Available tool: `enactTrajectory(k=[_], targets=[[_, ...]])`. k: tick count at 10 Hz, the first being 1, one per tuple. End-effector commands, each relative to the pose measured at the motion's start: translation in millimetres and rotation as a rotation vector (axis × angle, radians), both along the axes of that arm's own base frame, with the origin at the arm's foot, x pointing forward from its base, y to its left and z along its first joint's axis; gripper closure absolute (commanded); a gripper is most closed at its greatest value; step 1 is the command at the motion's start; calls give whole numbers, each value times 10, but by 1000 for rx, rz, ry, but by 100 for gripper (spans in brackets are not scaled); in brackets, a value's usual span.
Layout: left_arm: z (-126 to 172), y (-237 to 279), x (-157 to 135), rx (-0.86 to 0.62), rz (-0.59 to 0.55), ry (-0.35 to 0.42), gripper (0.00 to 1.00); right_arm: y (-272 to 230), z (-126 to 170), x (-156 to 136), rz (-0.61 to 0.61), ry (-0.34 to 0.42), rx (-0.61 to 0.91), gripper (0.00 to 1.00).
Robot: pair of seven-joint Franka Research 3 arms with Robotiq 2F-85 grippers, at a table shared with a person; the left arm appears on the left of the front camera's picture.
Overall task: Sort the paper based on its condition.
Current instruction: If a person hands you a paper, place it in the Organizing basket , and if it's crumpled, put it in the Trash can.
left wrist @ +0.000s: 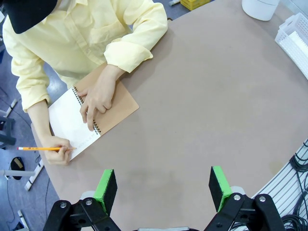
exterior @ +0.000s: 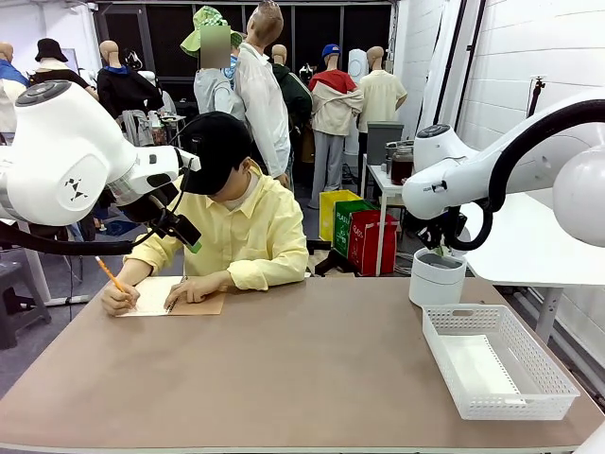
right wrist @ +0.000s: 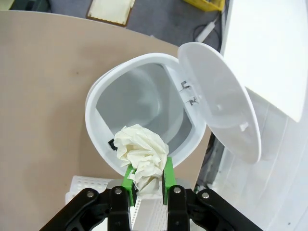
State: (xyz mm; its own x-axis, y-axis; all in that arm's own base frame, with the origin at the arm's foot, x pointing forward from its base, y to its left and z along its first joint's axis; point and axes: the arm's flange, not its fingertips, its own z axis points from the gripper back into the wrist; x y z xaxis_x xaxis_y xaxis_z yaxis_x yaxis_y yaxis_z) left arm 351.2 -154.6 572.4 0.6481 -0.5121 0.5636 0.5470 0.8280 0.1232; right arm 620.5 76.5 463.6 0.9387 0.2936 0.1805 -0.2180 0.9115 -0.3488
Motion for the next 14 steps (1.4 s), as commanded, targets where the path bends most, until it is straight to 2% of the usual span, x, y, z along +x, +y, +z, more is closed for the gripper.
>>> enactTrajectory(k=[1, 6, 10, 14], targets=[[3, 11, 2, -1, 0, -1, 0, 39, -36, 152, -51, -28, -54, 75], [3, 11, 2, -1, 0, -1, 0, 27, -74, 221, -88, -11, -50, 75], [3, 11, 2, -1, 0, -1, 0, 35, -66, 207, -95, 12, -42, 0], [3, 11, 2, -1, 0, -1, 0, 74, 2, 147, -92, 40, -21, 0]])
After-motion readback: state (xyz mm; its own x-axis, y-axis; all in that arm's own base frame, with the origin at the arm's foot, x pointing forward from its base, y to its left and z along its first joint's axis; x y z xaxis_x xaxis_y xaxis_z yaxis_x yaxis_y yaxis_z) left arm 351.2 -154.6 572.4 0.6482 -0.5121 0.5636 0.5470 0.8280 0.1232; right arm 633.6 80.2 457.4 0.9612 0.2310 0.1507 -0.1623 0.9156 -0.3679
